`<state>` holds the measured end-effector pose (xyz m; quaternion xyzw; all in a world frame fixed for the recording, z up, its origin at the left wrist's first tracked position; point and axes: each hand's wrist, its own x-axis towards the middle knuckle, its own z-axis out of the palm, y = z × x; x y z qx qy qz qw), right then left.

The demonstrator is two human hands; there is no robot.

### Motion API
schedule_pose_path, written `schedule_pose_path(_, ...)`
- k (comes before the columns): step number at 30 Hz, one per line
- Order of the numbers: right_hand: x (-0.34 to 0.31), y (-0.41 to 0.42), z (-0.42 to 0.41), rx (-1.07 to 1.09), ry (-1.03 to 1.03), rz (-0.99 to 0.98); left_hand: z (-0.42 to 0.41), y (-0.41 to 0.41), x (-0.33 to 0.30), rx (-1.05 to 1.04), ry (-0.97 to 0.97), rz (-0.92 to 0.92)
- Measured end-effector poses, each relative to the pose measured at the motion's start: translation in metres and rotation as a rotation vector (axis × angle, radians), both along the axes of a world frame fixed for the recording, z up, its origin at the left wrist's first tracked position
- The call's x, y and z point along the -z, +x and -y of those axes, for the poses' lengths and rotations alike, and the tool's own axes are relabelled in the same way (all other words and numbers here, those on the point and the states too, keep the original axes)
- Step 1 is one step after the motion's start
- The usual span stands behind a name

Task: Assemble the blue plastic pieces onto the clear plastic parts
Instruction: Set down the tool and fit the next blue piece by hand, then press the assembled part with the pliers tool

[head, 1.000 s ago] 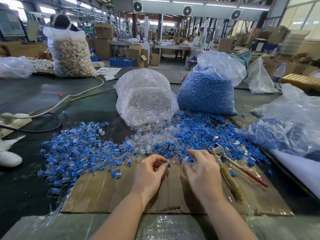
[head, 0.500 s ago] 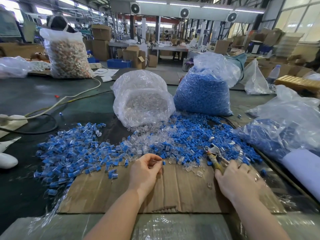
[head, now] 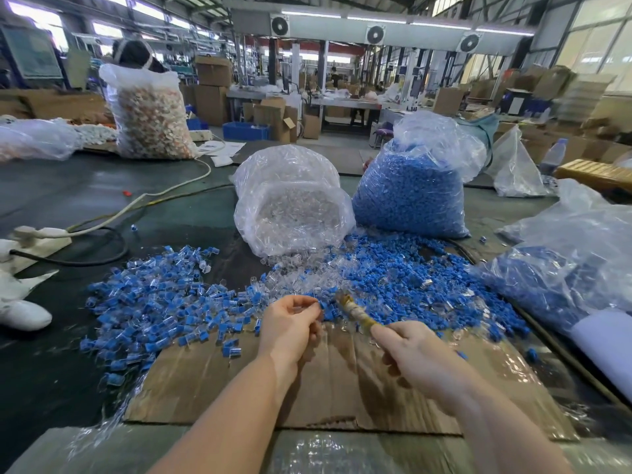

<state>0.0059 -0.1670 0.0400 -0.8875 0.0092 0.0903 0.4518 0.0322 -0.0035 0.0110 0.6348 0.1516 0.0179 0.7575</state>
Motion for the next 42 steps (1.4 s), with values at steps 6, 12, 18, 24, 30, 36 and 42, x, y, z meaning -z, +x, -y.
schedule_pose_path(6, 0.001, -0.007, -0.011, -0.019, 0.105, -0.207, -0.005, 0.003, 0.0, -0.071, 0.066, -0.026)
schedule_pose_path(12, 0.0, -0.012, -0.009, -0.142, 0.089, -0.283, -0.005, 0.001, 0.001, -0.089, 0.14, -0.024)
schedule_pose_path(18, -0.009, -0.013, -0.012, -0.21, 0.119, -0.331, -0.004, -0.001, -0.002, -0.103, 0.145, -0.028)
schedule_pose_path(24, -0.012, -0.013, -0.008, -0.233, 0.149, -0.337, -0.005, -0.005, -0.003, -0.104, 0.141, -0.032)
schedule_pose_path(30, -0.014, -0.015, -0.013, -0.243, 0.109, -0.319, -0.004, -0.005, -0.005, -0.108, 0.146, -0.061)
schedule_pose_path(36, -0.01, -0.017, -0.017, -0.235, -0.06, -0.181, -0.002, -0.005, -0.007, -0.108, 0.113, -0.08)
schedule_pose_path(42, -0.011, -0.016, -0.015, -0.189, 0.217, -0.259, -0.003, -0.004, -0.006, -0.11, 0.122, -0.046)
